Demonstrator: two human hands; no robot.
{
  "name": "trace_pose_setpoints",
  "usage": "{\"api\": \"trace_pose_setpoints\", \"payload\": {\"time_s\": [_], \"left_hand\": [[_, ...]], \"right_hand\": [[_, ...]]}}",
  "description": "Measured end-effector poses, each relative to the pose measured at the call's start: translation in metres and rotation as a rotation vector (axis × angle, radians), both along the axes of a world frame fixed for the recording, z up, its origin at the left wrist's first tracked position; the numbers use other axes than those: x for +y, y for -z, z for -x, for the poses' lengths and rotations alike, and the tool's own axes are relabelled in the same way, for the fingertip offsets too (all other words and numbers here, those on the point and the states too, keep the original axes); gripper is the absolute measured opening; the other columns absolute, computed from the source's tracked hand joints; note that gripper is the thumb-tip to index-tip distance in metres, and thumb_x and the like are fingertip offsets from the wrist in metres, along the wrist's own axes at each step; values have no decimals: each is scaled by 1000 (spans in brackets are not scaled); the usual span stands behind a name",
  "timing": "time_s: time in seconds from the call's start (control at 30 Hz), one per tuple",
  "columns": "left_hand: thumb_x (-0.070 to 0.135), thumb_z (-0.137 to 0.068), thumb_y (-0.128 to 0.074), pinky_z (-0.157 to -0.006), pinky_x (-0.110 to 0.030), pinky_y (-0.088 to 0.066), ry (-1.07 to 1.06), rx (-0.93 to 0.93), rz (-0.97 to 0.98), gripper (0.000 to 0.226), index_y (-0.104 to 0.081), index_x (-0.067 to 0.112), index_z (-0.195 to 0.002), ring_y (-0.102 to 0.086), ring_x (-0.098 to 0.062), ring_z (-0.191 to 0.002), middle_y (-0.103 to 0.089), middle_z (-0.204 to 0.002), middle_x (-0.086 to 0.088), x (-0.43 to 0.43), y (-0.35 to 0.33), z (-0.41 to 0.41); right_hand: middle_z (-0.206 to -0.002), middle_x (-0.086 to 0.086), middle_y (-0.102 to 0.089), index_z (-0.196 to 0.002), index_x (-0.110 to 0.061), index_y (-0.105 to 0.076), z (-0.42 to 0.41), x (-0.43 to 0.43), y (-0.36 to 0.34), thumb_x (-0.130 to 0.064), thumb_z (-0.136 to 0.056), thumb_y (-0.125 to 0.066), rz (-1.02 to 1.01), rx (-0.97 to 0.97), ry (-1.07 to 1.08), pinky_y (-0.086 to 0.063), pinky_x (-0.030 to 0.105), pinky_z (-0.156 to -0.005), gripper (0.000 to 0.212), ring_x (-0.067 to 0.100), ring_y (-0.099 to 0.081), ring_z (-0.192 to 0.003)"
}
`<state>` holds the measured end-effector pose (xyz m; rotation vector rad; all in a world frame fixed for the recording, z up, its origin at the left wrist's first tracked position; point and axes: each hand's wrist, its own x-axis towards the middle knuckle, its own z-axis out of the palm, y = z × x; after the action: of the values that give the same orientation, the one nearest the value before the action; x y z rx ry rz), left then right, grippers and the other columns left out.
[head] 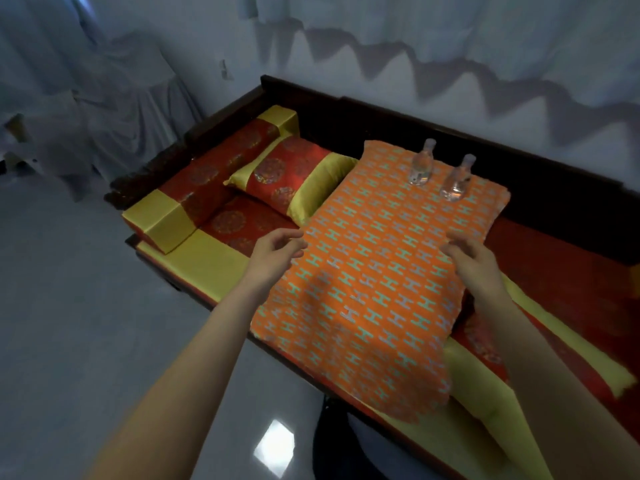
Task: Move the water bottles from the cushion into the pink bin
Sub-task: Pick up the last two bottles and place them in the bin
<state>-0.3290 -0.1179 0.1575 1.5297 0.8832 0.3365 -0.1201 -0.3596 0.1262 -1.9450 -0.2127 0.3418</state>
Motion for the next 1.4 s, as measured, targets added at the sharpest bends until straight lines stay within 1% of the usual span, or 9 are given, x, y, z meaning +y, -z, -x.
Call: {"api": "trace_pose_setpoints", "payload": {"time_s": [0.13, 0.27, 0.47, 0.73, 0.87, 1.0, 1.1, 1.2, 1.4], "left_hand": [[18, -85, -64, -74, -36, -47, 10, 5, 35, 14, -68, 17, -99, -66, -13, -76, -72, -89, -4, 47, 12, -54], [23, -79, -68, -86, -46, -51, 48, 13, 70, 13, -69, 22, -92, -68, -18, -80, -74, -85, -3, 83, 27, -110], [21, -81, -67, -69, -32, -46, 138, 77, 126, 7, -67, 26, -86, -66, -17, -80, -71, -89, -5, 119, 50, -185], [16, -91, -59, -62, -20, -45, 374, 145, 39, 25, -61, 10, -115, -60, -17, -85, -65, -101, -13, 135, 63, -296], [14, -91, -59, -81, -34, -45, 477, 169, 4, 29, -60, 7, -118, -60, -25, -94, -66, -103, -17, 141, 74, -352], [16, -88, -63, -76, -30, -43, 553, 176, -64, 33, -59, 8, -120, -57, -20, -92, -60, -95, -9, 146, 96, -414], [15, -84, -70, -86, -27, -44, 655, 147, -97, 59, -43, 12, -137, -52, -20, -113, -55, -121, -9, 149, 113, -460], [27, -78, -76, -100, -29, -38, 765, 150, -178, 87, -24, 26, -148, -32, -16, -137, -31, -152, -1, 151, 124, -493], [22, -71, -82, -102, -25, -36, 917, 105, -178, 105, -14, 26, -151, -22, -17, -143, -16, -158, 1, 135, 147, -548]], "right_hand": [[-114, 5, -57, -122, -22, -60, -48, 34, 12, -22, -86, -65, 4, -4, 48, -41, 25, -78, 36, 14, -54, -103], [-117, 0, -47, -132, -22, -51, -96, 59, 22, -22, -83, -70, 30, 17, 81, -45, 35, -88, 52, 15, -50, -107], [-134, 3, -43, -141, -26, -41, -150, 78, 40, -27, -78, -76, 103, 71, 150, -46, 42, -95, 72, 20, -46, -120], [-142, 9, -43, -144, -26, -35, -205, 80, 57, -25, -73, -80, 178, 97, 353, -46, 40, -96, 84, 18, -44, -120], [-143, 9, -43, -145, -27, -32, -238, 86, 68, -26, -72, -80, 206, 120, 383, -46, 41, -98, 87, 23, -45, -127], [-148, 9, -38, -148, -24, -28, -280, 96, 82, -27, -71, -82, 270, 103, 375, -42, 48, -104, 94, 26, -39, -134], [-150, 11, -35, -150, -22, -24, -314, 104, 93, -31, -68, -84, 333, 82, 374, -39, 50, -106, 101, 29, -36, -137], [-153, 9, -33, -151, -25, -20, -338, 108, 103, -37, -63, -86, 383, 86, 368, -38, 50, -108, 111, 29, -34, -139], [-149, 7, -36, -150, -28, -18, -373, 111, 131, -31, -61, -88, 391, 110, 313, -38, 52, -106, 113, 31, -35, -136]]}}
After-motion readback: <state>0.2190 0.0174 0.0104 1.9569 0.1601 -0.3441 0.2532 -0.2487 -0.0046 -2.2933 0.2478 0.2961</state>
